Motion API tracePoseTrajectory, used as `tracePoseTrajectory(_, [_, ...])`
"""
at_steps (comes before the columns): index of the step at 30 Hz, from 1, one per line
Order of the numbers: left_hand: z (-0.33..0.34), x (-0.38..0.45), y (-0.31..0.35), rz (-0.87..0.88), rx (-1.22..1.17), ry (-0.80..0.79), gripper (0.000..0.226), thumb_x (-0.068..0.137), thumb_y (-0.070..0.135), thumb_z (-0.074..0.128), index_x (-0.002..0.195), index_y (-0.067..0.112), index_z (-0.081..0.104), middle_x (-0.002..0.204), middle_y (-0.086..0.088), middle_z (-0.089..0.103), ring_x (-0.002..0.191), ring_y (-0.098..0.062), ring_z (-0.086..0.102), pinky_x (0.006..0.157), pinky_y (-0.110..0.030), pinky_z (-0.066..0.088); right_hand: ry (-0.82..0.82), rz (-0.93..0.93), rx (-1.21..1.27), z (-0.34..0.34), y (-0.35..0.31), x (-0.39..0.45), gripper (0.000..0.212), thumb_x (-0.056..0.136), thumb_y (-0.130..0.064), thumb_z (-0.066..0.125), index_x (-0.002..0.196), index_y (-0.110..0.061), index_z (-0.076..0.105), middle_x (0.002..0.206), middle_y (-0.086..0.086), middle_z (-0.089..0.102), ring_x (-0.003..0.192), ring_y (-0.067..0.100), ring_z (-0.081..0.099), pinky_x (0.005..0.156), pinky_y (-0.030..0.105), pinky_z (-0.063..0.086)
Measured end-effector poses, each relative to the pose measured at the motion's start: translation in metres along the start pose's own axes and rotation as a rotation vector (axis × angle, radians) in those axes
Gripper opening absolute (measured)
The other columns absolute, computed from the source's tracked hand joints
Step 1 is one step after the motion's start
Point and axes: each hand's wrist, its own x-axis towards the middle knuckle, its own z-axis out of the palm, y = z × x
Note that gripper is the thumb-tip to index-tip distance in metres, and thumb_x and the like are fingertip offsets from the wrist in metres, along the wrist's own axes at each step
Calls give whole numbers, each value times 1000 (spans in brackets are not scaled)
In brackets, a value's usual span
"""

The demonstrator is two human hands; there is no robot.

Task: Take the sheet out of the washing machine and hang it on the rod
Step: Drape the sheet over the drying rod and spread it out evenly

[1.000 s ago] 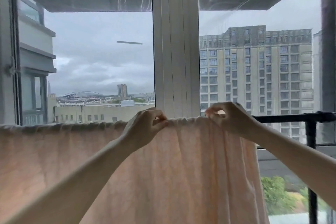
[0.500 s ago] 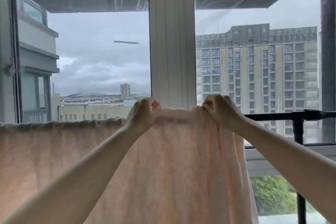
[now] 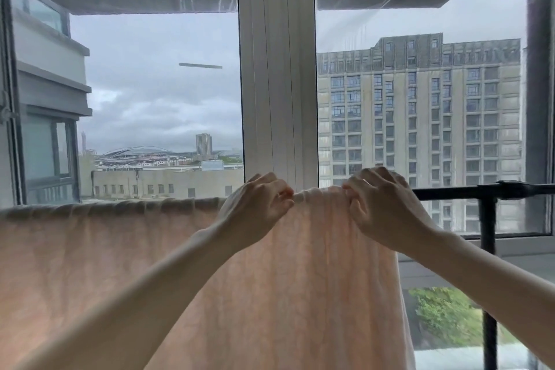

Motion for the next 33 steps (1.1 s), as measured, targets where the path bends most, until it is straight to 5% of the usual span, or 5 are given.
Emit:
tracePoseTrajectory(9, [13, 12, 11, -60, -78, 68, 10, 90, 30, 63, 90, 22, 69, 93, 13, 62, 85, -8, 58, 71, -32, 51, -28, -2, -102, 9, 7, -7, 21, 86, -8, 66, 108, -10, 65, 102, 2, 60, 96, 20, 55, 85, 32, 53])
tracePoseTrajectory(17, [14, 26, 11, -138, -90, 169, 10, 92, 20, 61, 86, 17, 68, 89, 9, 64, 72, -9, 57, 64, -26, 47, 113, 206, 111, -2, 44, 31, 18, 93, 0, 51, 93, -4, 68, 91, 7, 62, 87, 17, 51, 75, 23, 36])
tracePoseTrajectory(23, [14, 25, 12, -68, -129, 4, 14, 96, 22, 54, 94, 21, 68, 96, 9, 63, 76, -2, 55, 62, -13, 43, -151, 197, 203, -5, 54, 8, 26, 99, -16, 45, 117, -23, 62, 113, -10, 58, 111, 10, 48, 88, 26, 35])
tracePoseTrajectory(27, [19, 27, 29, 39, -197, -37, 20, 97, 23, 51, 109, 20, 68, 104, 8, 63, 86, -6, 59, 68, -12, 43, -97, 274, 145, -18, 58, -6, 34, 90, -5, 51, 115, -25, 61, 122, -10, 56, 119, 11, 42, 101, 36, 28])
tracePoseTrajectory(33, [39, 41, 54, 127, -178, -62, 25, 96, 37, 54, 113, 23, 66, 105, 8, 62, 88, -11, 60, 74, -24, 46, 20, 388, -110, -22, 55, -29, 27, 93, -35, 50, 117, -22, 48, 112, 3, 55, 98, 25, 57, 77, 36, 44])
